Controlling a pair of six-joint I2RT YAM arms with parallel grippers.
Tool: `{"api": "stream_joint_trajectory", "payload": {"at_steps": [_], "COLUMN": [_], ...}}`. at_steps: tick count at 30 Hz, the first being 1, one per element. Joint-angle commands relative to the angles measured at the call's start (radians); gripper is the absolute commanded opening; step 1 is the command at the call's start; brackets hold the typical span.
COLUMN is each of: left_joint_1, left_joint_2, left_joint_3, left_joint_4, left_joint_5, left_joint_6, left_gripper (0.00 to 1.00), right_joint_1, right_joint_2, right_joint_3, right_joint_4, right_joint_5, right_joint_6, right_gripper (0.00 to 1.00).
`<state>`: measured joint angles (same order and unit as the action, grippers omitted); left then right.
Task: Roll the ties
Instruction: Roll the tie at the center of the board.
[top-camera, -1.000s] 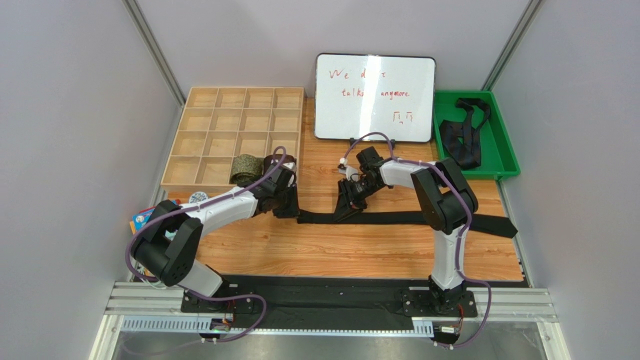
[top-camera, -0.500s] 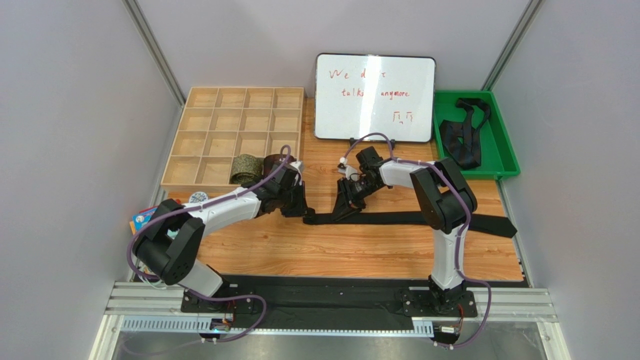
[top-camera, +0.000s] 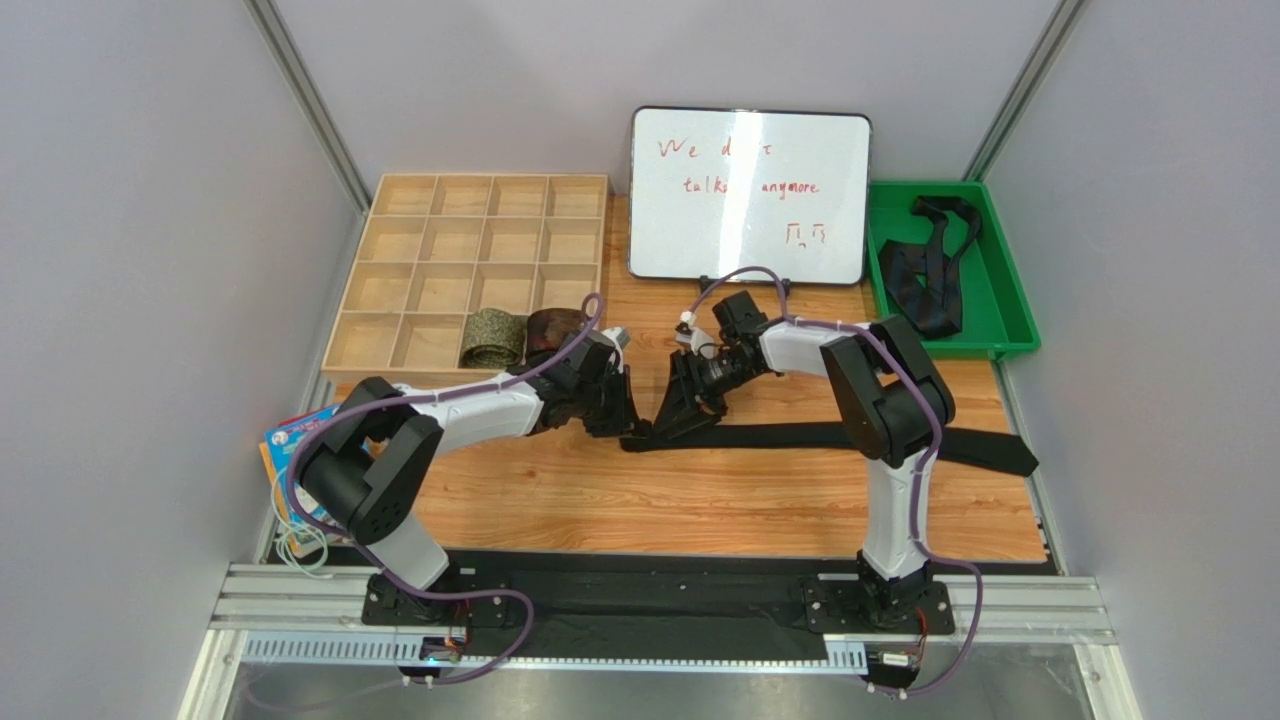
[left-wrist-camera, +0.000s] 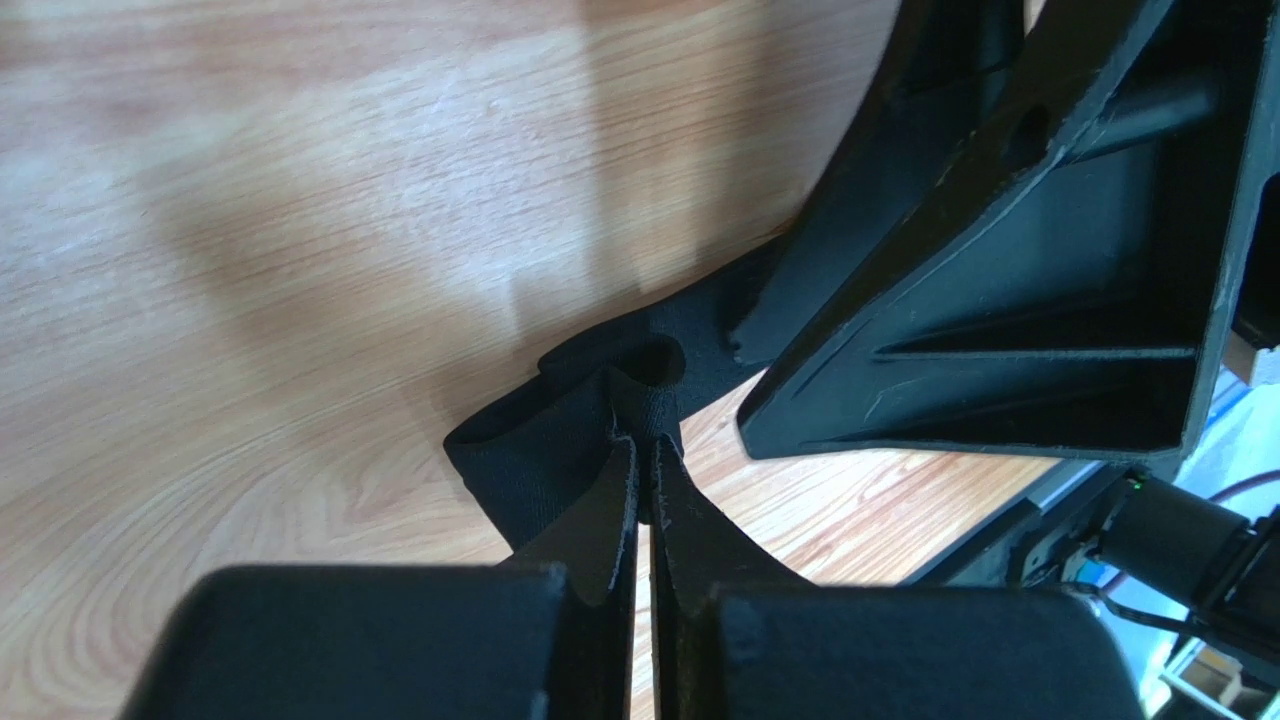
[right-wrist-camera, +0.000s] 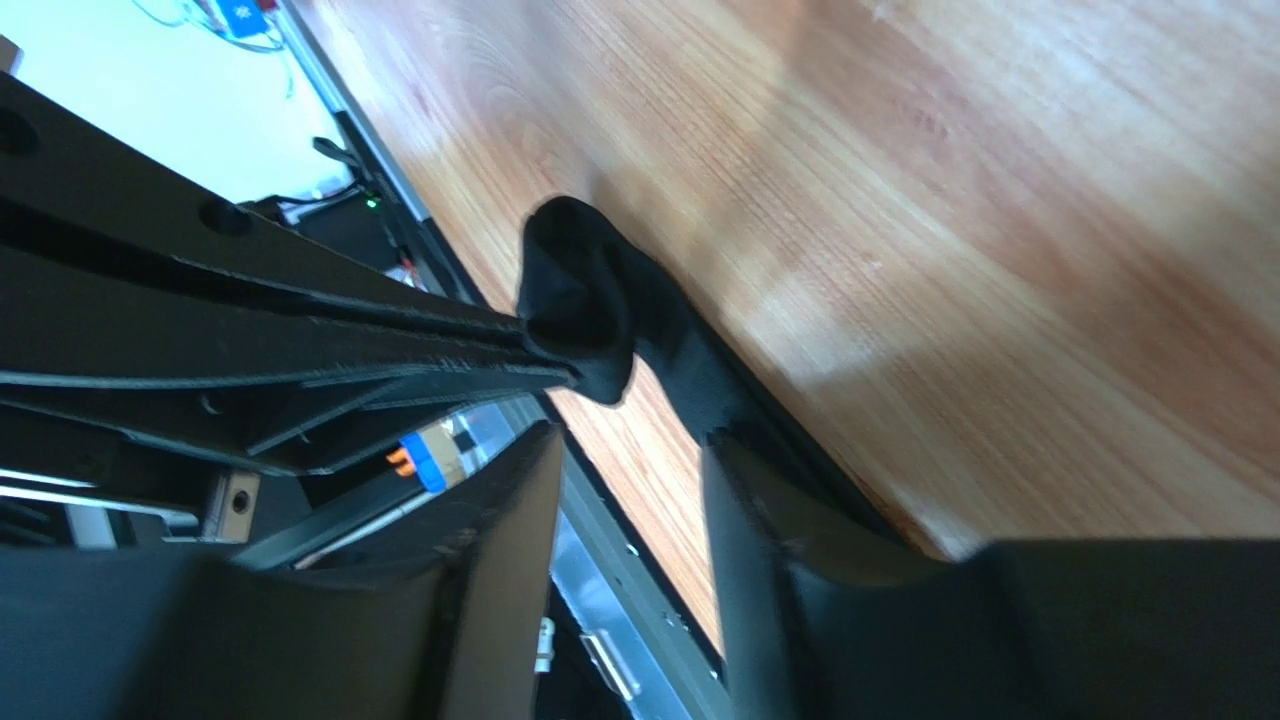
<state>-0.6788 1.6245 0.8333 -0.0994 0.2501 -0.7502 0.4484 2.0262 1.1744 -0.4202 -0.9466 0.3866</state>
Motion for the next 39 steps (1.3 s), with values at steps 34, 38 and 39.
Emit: {"api": "stream_joint_trajectory", "payload": {"at_steps": [34, 38, 39], "left_joint_1": [0.054, 0.074, 0.076], "left_joint_2": [-0.124, -0.216, -0.227], "left_joint_3": [-0.056, -0.065, -0.062], "left_joint_4": [-0.049, -0.080, -0.088], "left_joint_5": [0.023, 0.053, 0.064], "left_joint_6": [0.020, 0.145, 0.202], "left_gripper": [0.51, 0.53, 0.53], "right_joint_1": [0.009, 0.007, 0.007], "right_joint_2": [0.031, 0.025, 0.023], "right_joint_3": [0.007, 0.016, 0.018], "right_joint_4": [0.051, 0.012, 0.003], "right_joint_5": [0.060, 0.097, 0.100], "right_joint_6": [0.019, -0.029, -0.035], "right_gripper": [0.00, 0.00, 0.00]}}
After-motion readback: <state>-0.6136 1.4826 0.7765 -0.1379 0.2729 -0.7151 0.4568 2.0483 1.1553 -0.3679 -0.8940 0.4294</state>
